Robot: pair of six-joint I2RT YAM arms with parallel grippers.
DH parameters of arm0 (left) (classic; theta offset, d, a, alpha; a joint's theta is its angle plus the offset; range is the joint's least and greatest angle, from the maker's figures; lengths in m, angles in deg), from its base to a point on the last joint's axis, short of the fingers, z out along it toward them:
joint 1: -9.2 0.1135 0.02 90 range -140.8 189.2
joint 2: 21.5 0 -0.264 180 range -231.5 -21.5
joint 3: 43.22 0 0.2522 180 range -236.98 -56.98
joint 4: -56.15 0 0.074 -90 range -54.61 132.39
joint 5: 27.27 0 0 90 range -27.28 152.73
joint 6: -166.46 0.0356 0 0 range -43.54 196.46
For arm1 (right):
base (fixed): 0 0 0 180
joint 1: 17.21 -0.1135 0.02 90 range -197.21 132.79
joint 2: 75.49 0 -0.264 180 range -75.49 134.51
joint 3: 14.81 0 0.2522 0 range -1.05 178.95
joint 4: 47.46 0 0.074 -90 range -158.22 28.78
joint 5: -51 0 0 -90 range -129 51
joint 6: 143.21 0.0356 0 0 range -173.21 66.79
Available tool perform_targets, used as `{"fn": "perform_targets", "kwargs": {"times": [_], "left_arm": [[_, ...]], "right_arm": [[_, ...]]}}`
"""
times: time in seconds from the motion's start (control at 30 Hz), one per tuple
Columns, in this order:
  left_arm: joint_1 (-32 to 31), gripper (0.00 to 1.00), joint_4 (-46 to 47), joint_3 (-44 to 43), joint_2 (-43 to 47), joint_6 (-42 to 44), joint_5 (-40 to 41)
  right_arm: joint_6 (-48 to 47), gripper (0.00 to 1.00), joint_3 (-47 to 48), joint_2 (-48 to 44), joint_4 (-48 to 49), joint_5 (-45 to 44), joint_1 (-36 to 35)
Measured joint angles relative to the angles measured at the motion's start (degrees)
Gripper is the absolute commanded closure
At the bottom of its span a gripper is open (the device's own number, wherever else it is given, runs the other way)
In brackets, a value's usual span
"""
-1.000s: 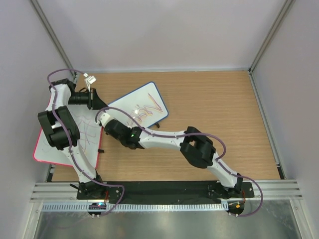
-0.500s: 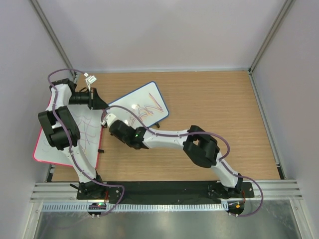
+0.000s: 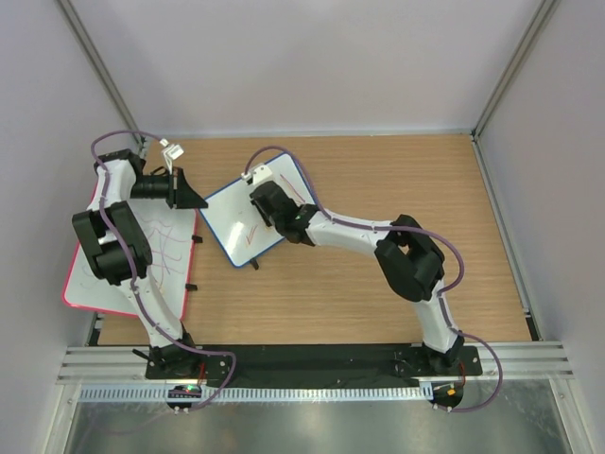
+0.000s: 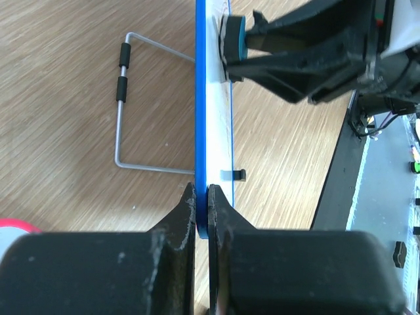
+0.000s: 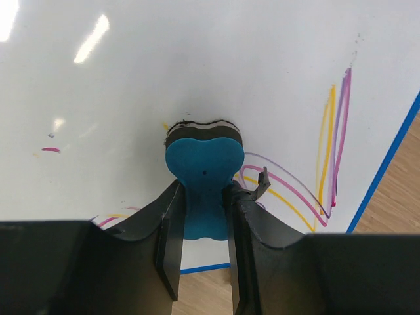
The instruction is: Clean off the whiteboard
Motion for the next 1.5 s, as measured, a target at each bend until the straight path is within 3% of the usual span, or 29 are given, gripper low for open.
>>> {"fn": "perform_targets", "kwargs": {"times": [0.3, 0.67, 0.77, 1.0, 1.2, 1.33, 1.5], "left_arm": [[0.2, 1.00, -0.7, 0.0, 0.0, 0.5, 0.3], [0.3, 1.00, -1.1, 0.0, 0.5, 0.9, 0.4], [0.0, 1.00, -0.8, 0.0, 0.5, 1.3, 0.4], [-0.1, 1.00, -1.0, -0.1, 0.5, 1.4, 0.6], [-0.1, 1.00, -1.1, -0.1, 0.5, 1.8, 1.0], [-0.1, 1.00, -1.2, -0.1, 0.7, 1.8, 1.0], [-0.2, 1.00, -1.4, -0.1, 0.9, 1.8, 1.0]], "right_arm": [[0.1, 0.99, -0.4, 0.4, 1.6, -2.0, -2.6], [-2.3, 0.99, 16.2, 10.8, -0.9, -1.8, -14.3], [-1.5, 0.99, 14.8, 9.8, -1.2, -2.4, -12.7], [1.3, 0.99, -1.1, -0.5, 0.6, -3.2, -1.4], [2.3, 0.99, -4.7, -2.9, 0.8, -2.8, 8.1], [1.9, 0.99, -2.1, -2.7, -1.1, -2.9, 7.5], [0.5, 0.99, 5.7, 0.6, -0.3, -1.5, -0.5]]}}
